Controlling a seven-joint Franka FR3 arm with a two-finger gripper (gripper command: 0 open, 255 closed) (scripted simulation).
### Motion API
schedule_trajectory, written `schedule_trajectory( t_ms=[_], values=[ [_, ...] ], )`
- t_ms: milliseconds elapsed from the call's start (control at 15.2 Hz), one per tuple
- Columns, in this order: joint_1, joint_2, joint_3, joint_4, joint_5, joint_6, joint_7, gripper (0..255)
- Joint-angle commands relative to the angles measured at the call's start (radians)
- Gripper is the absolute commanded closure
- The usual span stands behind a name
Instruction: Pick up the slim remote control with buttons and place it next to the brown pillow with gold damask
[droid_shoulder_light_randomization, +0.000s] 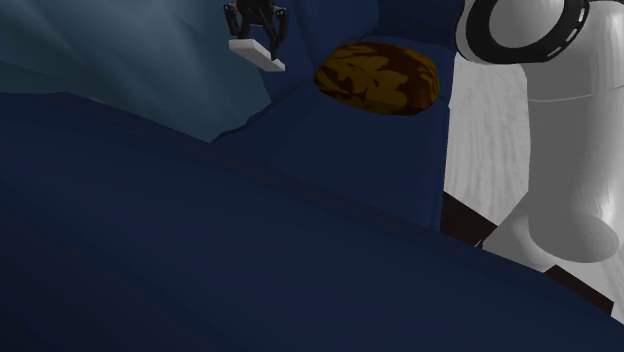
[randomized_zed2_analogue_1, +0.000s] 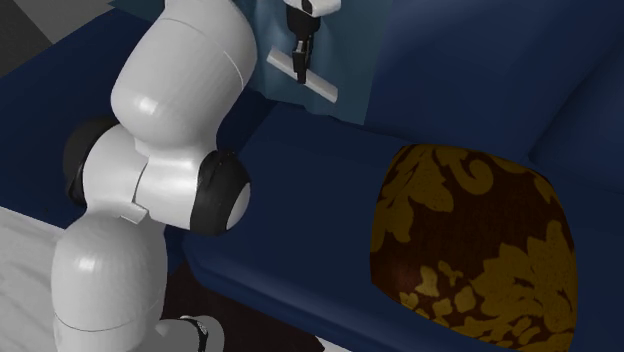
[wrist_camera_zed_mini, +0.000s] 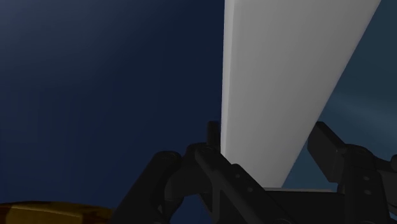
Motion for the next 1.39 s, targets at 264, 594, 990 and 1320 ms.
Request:
schedule_trajectory(
  t_ms=[264, 594, 990, 1320],
  values=[
    [-0.11, -0.159, 0.02, -0.214, 0.056, 0.057, -0.039, 255],
    [-0.254, -0.386, 0.008, -0.524, 0.155, 0.16, -0.145, 255],
    [-0.359, -0.599, -0.051, -0.772, 0.244, 0.217, -0.301, 255],
    [-0.413, -0.74, -0.123, -0.924, 0.284, 0.236, -0.433, 255]
  ],
)
